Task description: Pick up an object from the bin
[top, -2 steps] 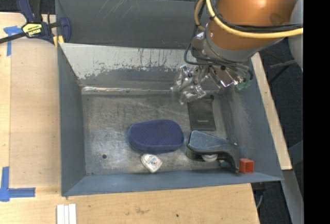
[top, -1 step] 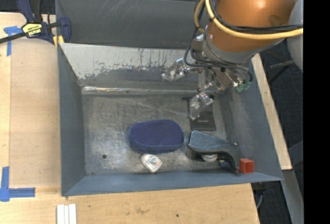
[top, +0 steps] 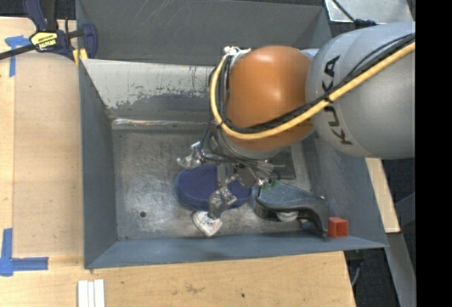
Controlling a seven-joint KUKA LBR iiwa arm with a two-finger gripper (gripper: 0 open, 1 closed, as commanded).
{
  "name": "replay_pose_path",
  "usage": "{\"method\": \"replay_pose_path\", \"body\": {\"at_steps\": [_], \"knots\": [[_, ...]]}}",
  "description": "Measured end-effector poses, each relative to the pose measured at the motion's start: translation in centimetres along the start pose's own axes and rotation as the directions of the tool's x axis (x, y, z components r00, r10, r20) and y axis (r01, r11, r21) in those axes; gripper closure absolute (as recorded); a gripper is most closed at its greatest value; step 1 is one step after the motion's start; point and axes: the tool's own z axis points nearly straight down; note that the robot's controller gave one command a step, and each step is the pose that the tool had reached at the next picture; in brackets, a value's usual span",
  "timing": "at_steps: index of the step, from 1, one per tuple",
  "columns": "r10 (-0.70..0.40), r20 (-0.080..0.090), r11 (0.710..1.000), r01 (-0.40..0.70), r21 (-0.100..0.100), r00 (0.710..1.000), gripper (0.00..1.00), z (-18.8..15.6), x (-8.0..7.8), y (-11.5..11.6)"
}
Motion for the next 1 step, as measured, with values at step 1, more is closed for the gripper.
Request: {"method": "replay_pose_path", "body": {"at_steps": [1], "knots": [[-0.338, 0.023, 0.941, 0.338, 0.011, 0.941, 0.00, 12.04, -1.33, -4.72]]}}
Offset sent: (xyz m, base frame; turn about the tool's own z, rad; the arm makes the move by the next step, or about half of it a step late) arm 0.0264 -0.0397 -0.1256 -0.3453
